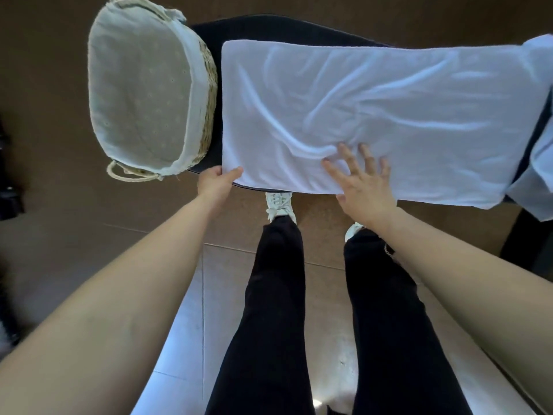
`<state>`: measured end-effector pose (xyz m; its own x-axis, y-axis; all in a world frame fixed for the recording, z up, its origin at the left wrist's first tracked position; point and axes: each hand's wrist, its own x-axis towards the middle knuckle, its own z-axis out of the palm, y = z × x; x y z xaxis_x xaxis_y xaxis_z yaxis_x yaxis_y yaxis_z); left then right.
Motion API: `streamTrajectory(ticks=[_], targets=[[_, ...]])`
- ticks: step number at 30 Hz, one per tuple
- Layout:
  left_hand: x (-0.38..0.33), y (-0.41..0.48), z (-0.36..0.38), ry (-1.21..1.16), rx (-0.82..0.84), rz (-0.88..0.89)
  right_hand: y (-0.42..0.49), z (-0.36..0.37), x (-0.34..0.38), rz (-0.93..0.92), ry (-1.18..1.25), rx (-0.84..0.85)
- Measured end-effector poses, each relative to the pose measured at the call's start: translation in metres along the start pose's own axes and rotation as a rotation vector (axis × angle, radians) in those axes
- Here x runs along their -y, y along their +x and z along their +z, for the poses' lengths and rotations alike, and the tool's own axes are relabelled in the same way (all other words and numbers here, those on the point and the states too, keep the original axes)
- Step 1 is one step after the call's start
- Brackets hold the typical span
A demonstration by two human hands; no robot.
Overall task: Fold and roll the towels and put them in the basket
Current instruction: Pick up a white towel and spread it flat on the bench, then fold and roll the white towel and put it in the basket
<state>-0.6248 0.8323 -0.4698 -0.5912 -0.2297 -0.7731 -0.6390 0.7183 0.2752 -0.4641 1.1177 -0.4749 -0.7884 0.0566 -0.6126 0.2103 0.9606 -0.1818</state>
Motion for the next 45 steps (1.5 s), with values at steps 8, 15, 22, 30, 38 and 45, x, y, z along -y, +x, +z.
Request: streamTrajectory(ticks=[8,15,22,30,38,45], targets=[[-0.006,-0.016,-0.01,0.284,-0.19,-0.061,0.001,-0.007,-0.002,-0.033,0.054,-0.026],[-0.037,-0.046,0.054,0.45,-0.28,0.63,0.005,-0.021,-0.069,0.245,0.265,-0.318],[-0.128,-0.016,0.108,0.67,-0.064,0.675,0.023,-0.044,-0.143,0.438,0.262,-0.166],[-0.154,-0.034,0.118,0.695,-0.187,0.688,0.022,-0.065,-0.174,0.583,0.439,-0.463],[-0.124,-0.127,0.221,0.803,0.099,1.063,0.035,-0.096,-0.286,0.615,0.363,-0.351],[-0.123,-0.16,0.268,0.874,0.215,1.171,0.038,-0.107,-0.305,0.53,0.419,-0.325]])
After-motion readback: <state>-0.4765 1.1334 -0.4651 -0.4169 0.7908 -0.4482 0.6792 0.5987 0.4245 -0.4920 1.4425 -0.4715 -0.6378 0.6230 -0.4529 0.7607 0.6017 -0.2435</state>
